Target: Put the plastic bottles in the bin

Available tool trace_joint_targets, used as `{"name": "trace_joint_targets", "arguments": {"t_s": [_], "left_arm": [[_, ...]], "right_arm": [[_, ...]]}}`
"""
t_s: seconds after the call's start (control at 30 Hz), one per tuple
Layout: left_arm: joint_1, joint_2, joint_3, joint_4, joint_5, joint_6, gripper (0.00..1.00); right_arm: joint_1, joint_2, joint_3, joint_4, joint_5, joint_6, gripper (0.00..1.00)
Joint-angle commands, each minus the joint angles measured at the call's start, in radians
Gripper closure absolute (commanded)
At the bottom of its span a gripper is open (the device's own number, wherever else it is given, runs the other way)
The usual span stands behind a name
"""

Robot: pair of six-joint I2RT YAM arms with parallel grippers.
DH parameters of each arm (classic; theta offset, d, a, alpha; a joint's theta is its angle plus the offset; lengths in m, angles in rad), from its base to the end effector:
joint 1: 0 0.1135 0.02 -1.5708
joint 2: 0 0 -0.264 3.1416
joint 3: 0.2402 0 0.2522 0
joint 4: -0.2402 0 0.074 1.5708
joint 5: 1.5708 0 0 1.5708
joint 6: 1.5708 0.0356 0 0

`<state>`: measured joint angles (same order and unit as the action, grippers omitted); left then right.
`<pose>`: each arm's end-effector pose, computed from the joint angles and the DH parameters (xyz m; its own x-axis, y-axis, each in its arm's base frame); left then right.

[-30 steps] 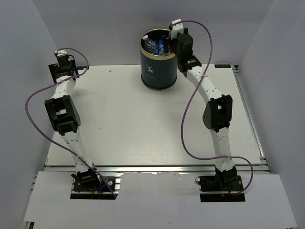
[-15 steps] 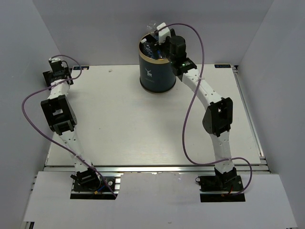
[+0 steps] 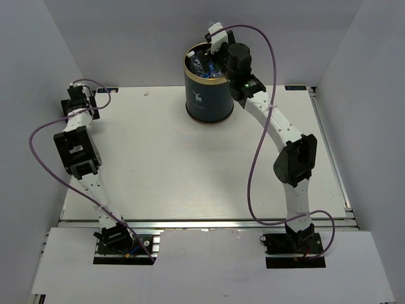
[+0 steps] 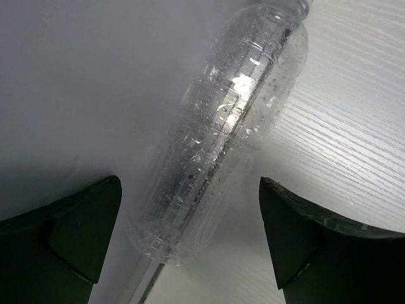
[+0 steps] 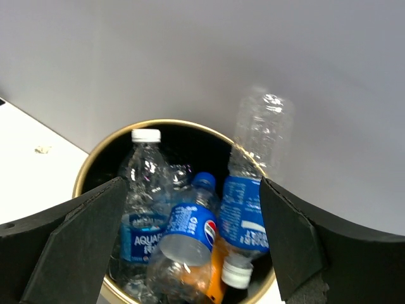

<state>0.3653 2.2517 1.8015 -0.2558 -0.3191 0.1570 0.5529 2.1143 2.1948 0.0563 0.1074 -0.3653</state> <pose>0.4769 0.1944 0.1961 -0.6864 -0.1036 -0.7198 -0.4605 0.8280 0.3200 0.4311 0.2616 0.4339 0.2626 -0.2553 -0.9305 -0.3618 0.8679 -0.3402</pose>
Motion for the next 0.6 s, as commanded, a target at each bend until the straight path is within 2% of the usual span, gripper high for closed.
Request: {"name": "trace_joint_targets", "arguments": {"t_s": [0.0,0.17,0.27,0.33,0.37,0.4,0.5,0.53,0.57], "left_arm": [[0.009,0.012,0.016,-0.029,0.043,0.026,0.02],[0.012,0.080,0.080,-0.051,0.057,0.022,0.02],[0.011,0.124,0.117,-0.057,0.066,0.016,0.05],[0.012,0.146,0.139,-0.057,0.084,0.015,0.11],[0.012,0.152,0.145,-0.060,0.094,0.013,0.15],[0.012,0.157,0.157,-0.065,0.113,0.010,0.27],[0.011,0.149,0.157,-0.068,0.149,-0.005,0.44],[0.011,0.135,0.156,-0.068,0.176,-0.010,0.58],[0.012,0.126,0.154,-0.071,0.195,-0.011,0.63]], "right_arm": [[-0.002,-0.083,-0.044,0.050,0.015,0.003,0.11],[-0.002,-0.140,-0.116,0.048,-0.002,0.022,0.11],[-0.002,-0.177,-0.168,0.053,0.000,0.029,0.11],[-0.002,-0.204,-0.216,0.069,0.002,0.029,0.11],[-0.002,-0.211,-0.228,0.077,0.003,0.032,0.11],[-0.002,-0.223,-0.246,0.080,0.011,0.035,0.11],[-0.002,-0.238,-0.270,0.088,0.017,0.048,0.11],[-0.002,-0.244,-0.288,0.091,0.017,0.051,0.11],[-0.002,-0.254,-0.296,0.093,0.018,0.055,0.11]]}}
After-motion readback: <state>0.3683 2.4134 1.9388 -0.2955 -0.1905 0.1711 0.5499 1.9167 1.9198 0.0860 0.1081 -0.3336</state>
